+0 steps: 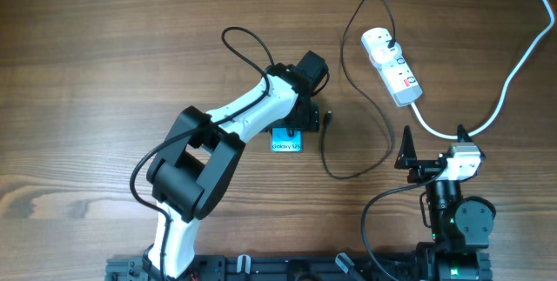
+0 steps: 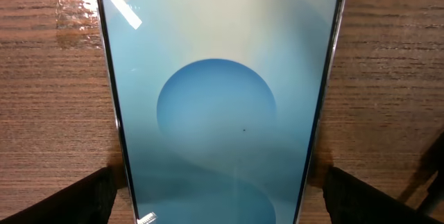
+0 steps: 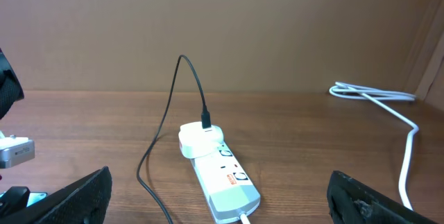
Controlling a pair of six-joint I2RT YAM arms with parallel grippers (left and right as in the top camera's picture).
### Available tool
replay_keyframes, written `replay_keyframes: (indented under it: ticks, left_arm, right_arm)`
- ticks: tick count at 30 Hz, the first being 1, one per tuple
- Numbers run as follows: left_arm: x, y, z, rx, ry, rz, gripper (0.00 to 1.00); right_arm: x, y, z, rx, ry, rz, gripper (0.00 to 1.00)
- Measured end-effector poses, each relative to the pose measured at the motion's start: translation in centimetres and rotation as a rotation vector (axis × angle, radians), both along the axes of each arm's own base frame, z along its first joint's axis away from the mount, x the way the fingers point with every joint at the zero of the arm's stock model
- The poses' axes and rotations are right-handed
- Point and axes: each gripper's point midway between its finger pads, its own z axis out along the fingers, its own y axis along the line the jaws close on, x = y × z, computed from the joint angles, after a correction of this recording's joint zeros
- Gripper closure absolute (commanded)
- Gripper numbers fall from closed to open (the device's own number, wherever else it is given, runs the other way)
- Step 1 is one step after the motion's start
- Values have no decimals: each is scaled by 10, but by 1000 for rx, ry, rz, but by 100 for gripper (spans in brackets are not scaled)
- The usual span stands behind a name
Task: Plug charger to phone and switch on socket
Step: 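Lift the phone with the left gripper and adjust the grip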
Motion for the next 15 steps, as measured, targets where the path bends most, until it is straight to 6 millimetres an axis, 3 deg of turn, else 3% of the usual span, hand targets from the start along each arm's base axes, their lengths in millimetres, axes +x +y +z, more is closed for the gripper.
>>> replay_keyframes:
  ticks: [5, 15]
  left_arm:
    - [-1, -1, 0, 0, 1, 10, 27]
    - [-2, -1, 0, -1, 7, 13, 27]
  right_arm:
    - [0, 0, 0, 0, 0, 0, 0]
    - [0, 0, 0, 0, 0, 0, 0]
